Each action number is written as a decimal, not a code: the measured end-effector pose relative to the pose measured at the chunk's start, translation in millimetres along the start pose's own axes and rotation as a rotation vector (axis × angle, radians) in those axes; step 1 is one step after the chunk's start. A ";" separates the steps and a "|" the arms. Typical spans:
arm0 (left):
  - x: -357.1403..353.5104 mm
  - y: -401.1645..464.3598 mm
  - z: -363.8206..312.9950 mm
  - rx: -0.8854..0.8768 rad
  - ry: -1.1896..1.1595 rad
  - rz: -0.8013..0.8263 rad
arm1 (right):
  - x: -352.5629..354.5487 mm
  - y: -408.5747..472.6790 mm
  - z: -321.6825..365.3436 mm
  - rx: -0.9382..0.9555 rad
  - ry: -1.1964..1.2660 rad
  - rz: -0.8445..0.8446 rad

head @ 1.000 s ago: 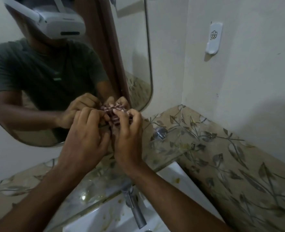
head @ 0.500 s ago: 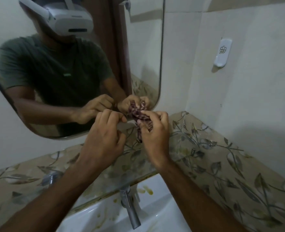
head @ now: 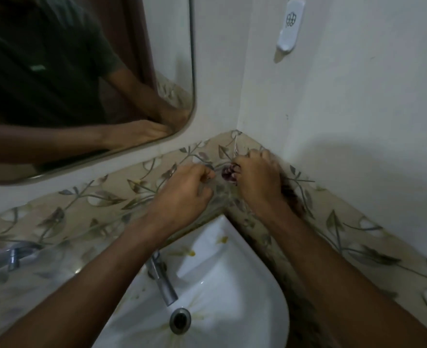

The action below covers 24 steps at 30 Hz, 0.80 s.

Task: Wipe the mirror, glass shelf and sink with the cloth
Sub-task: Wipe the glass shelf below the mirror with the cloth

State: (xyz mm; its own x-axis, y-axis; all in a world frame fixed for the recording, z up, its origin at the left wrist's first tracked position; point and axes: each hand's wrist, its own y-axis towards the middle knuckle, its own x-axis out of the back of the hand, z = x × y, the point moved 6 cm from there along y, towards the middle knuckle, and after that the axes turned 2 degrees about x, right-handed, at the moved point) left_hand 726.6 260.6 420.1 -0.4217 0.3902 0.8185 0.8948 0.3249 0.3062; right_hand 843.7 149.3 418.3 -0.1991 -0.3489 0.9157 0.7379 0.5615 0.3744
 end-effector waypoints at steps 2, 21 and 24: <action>-5.7 5.9 3.4 0.023 0.006 0.005 | -14.5 5.7 7.5 0.038 -0.136 0.022; -16.7 -5.5 37.3 0.169 -0.066 -0.085 | -35.4 -19.0 40.9 0.259 -0.122 0.270; -17.5 -3.7 39.8 0.170 -0.060 -0.085 | -27.2 -17.5 27.2 0.322 -0.197 0.207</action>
State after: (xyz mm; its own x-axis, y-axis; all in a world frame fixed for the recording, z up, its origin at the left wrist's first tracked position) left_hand 724.9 286.9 385.3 -0.5069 0.4040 0.7615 0.8202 0.4979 0.2818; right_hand 818.7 169.4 390.8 -0.2103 -0.0723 0.9750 0.5425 0.8210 0.1778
